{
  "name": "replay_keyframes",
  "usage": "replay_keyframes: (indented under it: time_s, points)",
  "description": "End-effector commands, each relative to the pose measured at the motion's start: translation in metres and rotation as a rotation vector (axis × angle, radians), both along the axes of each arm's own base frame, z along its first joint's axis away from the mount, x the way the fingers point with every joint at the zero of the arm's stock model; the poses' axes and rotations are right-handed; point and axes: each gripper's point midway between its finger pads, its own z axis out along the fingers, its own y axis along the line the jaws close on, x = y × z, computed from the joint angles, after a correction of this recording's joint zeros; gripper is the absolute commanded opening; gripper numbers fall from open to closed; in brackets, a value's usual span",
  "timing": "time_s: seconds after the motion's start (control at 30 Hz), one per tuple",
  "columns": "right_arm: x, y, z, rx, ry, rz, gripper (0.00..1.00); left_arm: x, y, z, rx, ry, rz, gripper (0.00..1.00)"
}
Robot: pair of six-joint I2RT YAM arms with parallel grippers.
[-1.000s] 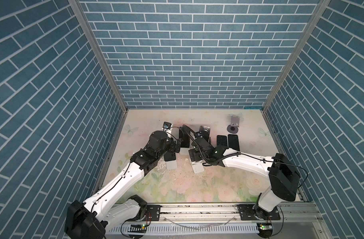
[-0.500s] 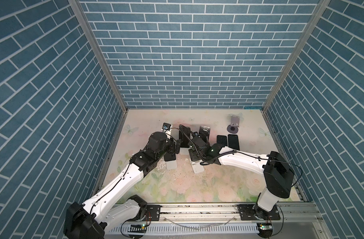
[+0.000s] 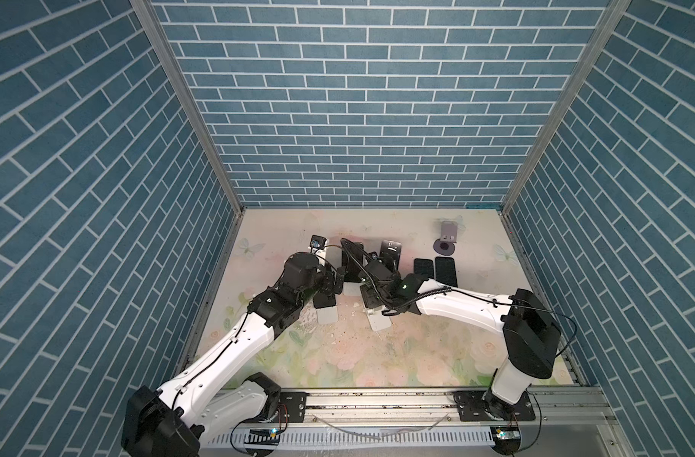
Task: Remove the phone from the phone stand
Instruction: Pick up the phone stand from the center of the table.
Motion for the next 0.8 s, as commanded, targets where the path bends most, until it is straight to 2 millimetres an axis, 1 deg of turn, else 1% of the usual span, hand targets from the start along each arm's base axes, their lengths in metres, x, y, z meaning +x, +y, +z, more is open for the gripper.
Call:
replay_keyframes:
  time_s: [0.0,0.17,0.4,0.53,0.77]
  points:
    - [0.004,-0.013,0.033,0.007,-0.076,-0.033,0.45,-0.001,0.0,-0.003,0.001,-0.003,0.003,1.0]
    - [0.006,-0.031,0.045,-0.02,-0.101,-0.059,0.44,0.001,-0.005,-0.001,-0.01,-0.006,-0.016,1.0]
    - [0.014,-0.07,0.055,-0.037,-0.114,-0.14,0.43,0.003,-0.015,0.002,-0.045,-0.026,-0.055,1.0]
    - [0.021,-0.097,0.059,-0.027,-0.101,-0.199,0.43,0.005,-0.018,0.003,-0.048,-0.028,-0.065,1.0]
    - [0.035,-0.136,0.06,-0.067,-0.085,-0.266,0.43,0.007,-0.025,0.001,-0.063,-0.025,-0.091,1.0]
